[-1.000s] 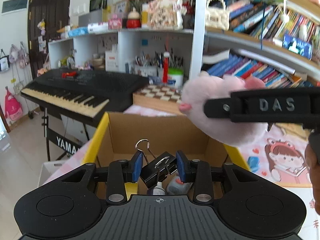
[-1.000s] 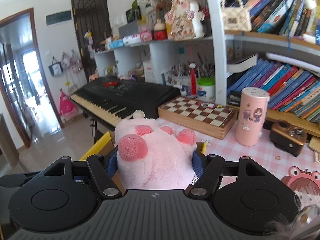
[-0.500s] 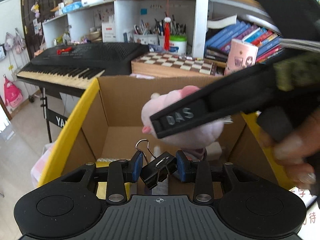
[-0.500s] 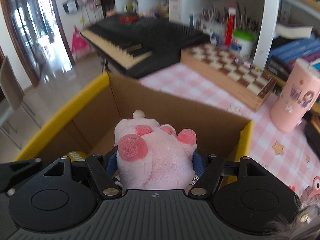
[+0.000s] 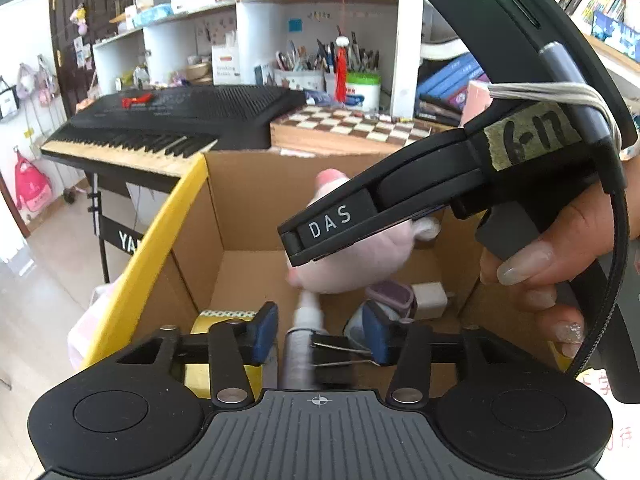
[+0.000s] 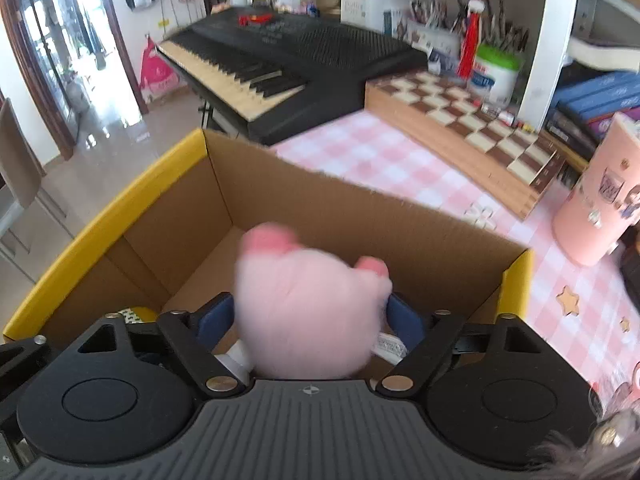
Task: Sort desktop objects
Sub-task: 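Lower both grippers into the yellow box and open them, releasing clip and pig, then lift both open grippers out of the yellow box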
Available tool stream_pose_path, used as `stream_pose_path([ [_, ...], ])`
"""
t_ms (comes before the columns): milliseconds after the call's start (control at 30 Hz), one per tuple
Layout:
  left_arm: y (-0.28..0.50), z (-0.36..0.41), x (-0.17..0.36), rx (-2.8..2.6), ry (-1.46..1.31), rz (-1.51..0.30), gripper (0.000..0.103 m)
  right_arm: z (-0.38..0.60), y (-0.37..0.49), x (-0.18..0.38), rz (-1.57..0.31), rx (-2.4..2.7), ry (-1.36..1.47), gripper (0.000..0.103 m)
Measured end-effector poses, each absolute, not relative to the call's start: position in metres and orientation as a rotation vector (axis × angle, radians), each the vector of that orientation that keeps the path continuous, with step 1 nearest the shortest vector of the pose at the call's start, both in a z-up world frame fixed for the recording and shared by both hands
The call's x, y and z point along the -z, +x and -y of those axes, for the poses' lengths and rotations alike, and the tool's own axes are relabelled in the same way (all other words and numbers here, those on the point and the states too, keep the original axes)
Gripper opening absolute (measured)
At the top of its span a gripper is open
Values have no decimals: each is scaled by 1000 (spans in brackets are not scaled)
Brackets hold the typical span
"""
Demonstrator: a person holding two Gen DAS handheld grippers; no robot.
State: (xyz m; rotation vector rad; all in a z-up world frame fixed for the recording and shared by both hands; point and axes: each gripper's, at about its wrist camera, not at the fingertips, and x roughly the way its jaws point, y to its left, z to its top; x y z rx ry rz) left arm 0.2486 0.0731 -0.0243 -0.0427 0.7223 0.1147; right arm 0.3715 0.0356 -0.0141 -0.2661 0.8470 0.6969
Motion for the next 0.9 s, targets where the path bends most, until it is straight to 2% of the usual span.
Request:
stream_pose_path([
  [33,248,-72,22,-116,-43,-715,55,-34,370,11,-838,-697,-269,90],
  [100,242,-71,17,-127,-37,-689,66,-30,367,4,-818,-694,-267,91],
  [233,234,-72,4,-131,-43,-645,71,-14,354,-16,-746,-680,-228,91],
  [300,227,-74,-2,-136,-46,-623,79,-5,345,-26,-704,-672,-202,91],
  [533,198,-91,-18,-188,-97,-562,85,26,311,-51,-617,-635,-125,92],
  [900,155,-106,-38,-226,-151,-479,91,72,246,-56,-528,-512,-3,92],
])
